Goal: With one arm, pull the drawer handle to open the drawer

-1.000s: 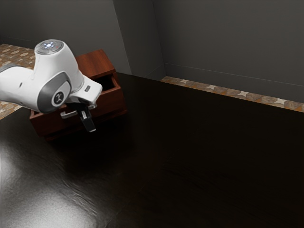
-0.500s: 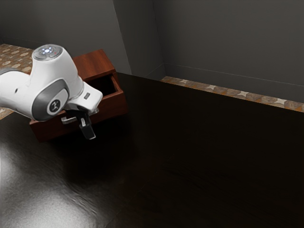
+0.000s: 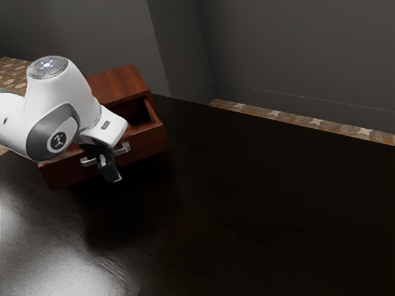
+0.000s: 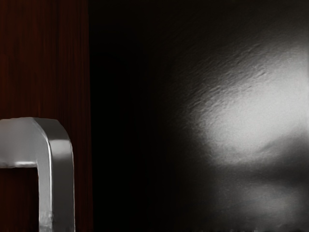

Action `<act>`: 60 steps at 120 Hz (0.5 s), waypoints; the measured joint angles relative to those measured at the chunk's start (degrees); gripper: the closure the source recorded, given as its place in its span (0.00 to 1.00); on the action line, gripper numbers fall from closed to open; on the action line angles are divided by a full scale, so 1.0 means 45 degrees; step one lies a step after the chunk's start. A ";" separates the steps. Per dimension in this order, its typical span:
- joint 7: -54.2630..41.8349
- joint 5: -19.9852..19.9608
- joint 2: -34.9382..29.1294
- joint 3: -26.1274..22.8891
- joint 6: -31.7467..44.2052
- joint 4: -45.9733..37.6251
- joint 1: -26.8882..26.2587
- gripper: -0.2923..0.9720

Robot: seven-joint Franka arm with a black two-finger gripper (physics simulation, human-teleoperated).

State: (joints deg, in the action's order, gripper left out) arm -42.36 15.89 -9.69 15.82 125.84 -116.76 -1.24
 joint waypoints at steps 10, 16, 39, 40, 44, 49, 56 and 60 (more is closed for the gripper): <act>-0.0001 0.0108 -0.0513 0.0048 -0.0127 0.0049 0.0000 0.24; -0.0002 0.0183 -0.0881 0.0075 -0.0301 0.0116 0.0004 0.24; 0.0019 -0.0494 -0.0968 0.0155 -0.2232 0.1956 0.0013 0.23; 0.0032 -0.0569 -0.0932 0.0158 -0.2343 0.2054 0.0015 0.23; 0.0135 -0.0842 -0.0708 0.0158 -0.2855 0.2550 0.0025 0.23; 0.0298 -0.1096 -0.0542 0.0083 -0.3492 0.3073 0.0016 0.23; 0.0511 -0.1533 -0.0452 0.0028 -0.4283 0.3493 0.0001 0.23; 0.0628 -0.1827 -0.0423 0.0024 -0.4727 0.3778 -0.0001 0.23</act>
State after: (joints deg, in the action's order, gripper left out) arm -39.53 7.67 -11.59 15.93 104.57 -99.76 -1.24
